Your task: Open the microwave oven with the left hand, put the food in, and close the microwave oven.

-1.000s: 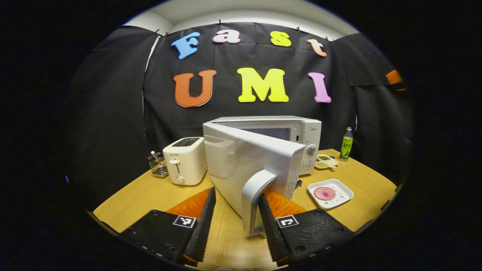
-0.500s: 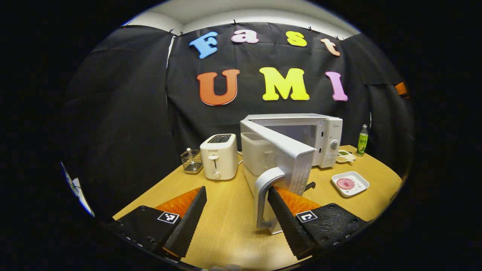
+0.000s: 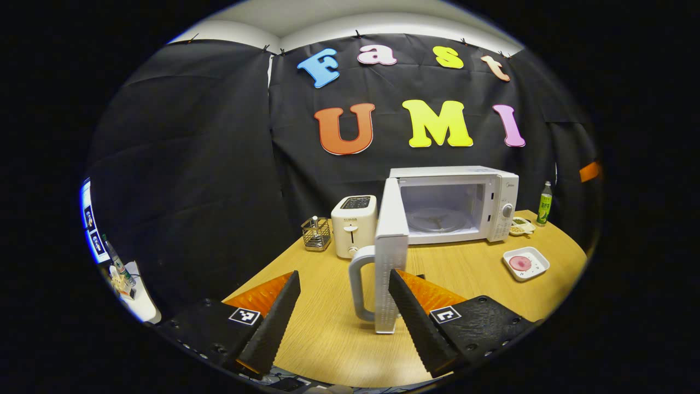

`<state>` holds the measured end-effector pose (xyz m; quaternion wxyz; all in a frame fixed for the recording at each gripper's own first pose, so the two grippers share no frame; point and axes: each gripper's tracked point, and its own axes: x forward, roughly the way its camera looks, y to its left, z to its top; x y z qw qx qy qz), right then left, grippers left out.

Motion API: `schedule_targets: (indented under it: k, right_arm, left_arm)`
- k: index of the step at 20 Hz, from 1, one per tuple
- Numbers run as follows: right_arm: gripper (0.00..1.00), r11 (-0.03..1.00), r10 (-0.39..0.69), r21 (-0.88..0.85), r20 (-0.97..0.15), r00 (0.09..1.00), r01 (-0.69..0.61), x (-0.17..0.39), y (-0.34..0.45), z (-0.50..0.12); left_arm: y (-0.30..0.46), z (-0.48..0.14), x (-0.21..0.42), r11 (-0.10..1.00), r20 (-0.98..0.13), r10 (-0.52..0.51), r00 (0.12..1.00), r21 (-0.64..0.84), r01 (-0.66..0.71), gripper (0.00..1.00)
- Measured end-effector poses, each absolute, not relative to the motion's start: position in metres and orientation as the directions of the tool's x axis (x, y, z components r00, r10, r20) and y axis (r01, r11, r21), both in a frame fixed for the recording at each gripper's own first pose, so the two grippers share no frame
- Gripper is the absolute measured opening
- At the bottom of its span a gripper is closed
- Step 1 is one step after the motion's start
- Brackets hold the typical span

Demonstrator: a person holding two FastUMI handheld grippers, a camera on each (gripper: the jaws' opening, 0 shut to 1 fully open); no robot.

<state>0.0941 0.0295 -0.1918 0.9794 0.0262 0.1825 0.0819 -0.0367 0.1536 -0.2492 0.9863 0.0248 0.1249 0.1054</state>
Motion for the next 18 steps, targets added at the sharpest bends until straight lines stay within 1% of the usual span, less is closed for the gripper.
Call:
schedule_targets:
  k: [1, 2, 3, 4, 5, 6, 7, 8, 9, 10, 11, 12, 16, 17, 18]
  right_arm:
    - [0.92, 0.984, 0.173, 0.099, -0.385, 0.907, -0.146, 0.105, 0.027, -0.21]
    - [0.9, 0.983, 0.178, 0.113, -0.422, 0.889, -0.143, 0.116, 0.023, -0.23]
    - [0.93, 0.983, 0.178, 0.125, -0.461, 0.869, -0.135, 0.129, 0.02, -0.251]
    - [0.89, 0.981, 0.187, 0.143, -0.503, 0.844, -0.132, 0.14, 0.016, -0.275]
    - [0.72, 0.977, 0.201, 0.172, -0.544, 0.814, -0.127, 0.151, 0.014, -0.298]
    - [0.71, 0.973, 0.217, 0.2, -0.59, 0.777, -0.119, 0.16, 0.013, -0.322]
    - [0.8, 0.966, 0.237, 0.233, -0.63, 0.74, -0.111, 0.164, 0.013, -0.344]
    - [0.67, 0.958, 0.257, 0.269, -0.66, 0.706, -0.098, 0.173, 0.013, -0.362]
    - [0.76, 0.951, 0.274, 0.296, -0.683, 0.677, -0.087, 0.18, 0.011, -0.377]
    - [0.63, 0.947, 0.285, 0.31, -0.7, 0.655, -0.081, 0.187, 0.011, -0.388]
    - [0.67, 0.941, 0.306, 0.327, -0.712, 0.633, -0.086, 0.195, 0.012, -0.397]
    - [0.53, 0.933, 0.33, 0.349, -0.721, 0.609, -0.091, 0.2, 0.016, -0.404]
    - [0.41, 0.907, 0.405, 0.405, -0.77, 0.493, -0.113, 0.209, 0.029, -0.426]
    - [0.36, 0.901, 0.421, 0.415, -0.772, 0.476, -0.123, 0.213, 0.031, -0.427]
    - [0.34, 0.901, 0.425, 0.417, -0.784, 0.452, -0.122, 0.213, 0.032, -0.429]
  left_arm:
    - [0.145, -0.243, -0.039, 0.978, -0.239, 0.207, 0.949, 0.069, -0.196, 0.96]
    - [0.132, -0.234, -0.039, 0.982, -0.234, 0.187, 0.954, 0.055, -0.179, 0.96]
    - [0.117, -0.225, -0.039, 0.986, -0.224, 0.168, 0.96, 0.049, -0.161, 0.97]
    - [0.103, -0.216, -0.038, 0.989, -0.216, 0.149, 0.965, 0.048, -0.142, 0.97]
    - [0.089, -0.207, -0.036, 0.991, -0.205, 0.133, 0.97, 0.043, -0.127, 0.97]
    - [0.075, -0.197, -0.034, 0.993, -0.194, 0.117, 0.974, 0.025, -0.115, 0.96]
    - [0.058, -0.186, -0.032, 0.996, -0.188, 0.091, 0.978, -0.001, -0.093, 0.97]
    - [0.044, -0.177, -0.028, 0.996, -0.179, 0.081, 0.98, -0.014, -0.085, 0.97]
    - [0.033, -0.166, -0.025, 0.996, -0.164, 0.078, 0.983, -0.017, -0.082, 0.96]
    - [0.024, -0.156, -0.021, 0.996, -0.15, 0.08, 0.985, -0.019, -0.084, 0.96]
    - [0.014, -0.147, -0.017, 0.996, -0.141, 0.079, 0.987, -0.022, -0.083, 0.96]
    - [0.008, -0.137, -0.013, 0.996, -0.131, 0.086, 0.988, -0.022, -0.09, 0.96]
    - [-0.012, -0.122, -0.003, 0.99, -0.125, 0.142, 0.982, 0.009, -0.142, 0.96]
    - [-0.016, -0.12, 0.0, 0.988, -0.127, 0.154, 0.98, 0.014, -0.154, 1.0]
    - [-0.021, -0.119, 0.001, 0.987, -0.128, 0.162, 0.978, 0.012, -0.161, 0.96]
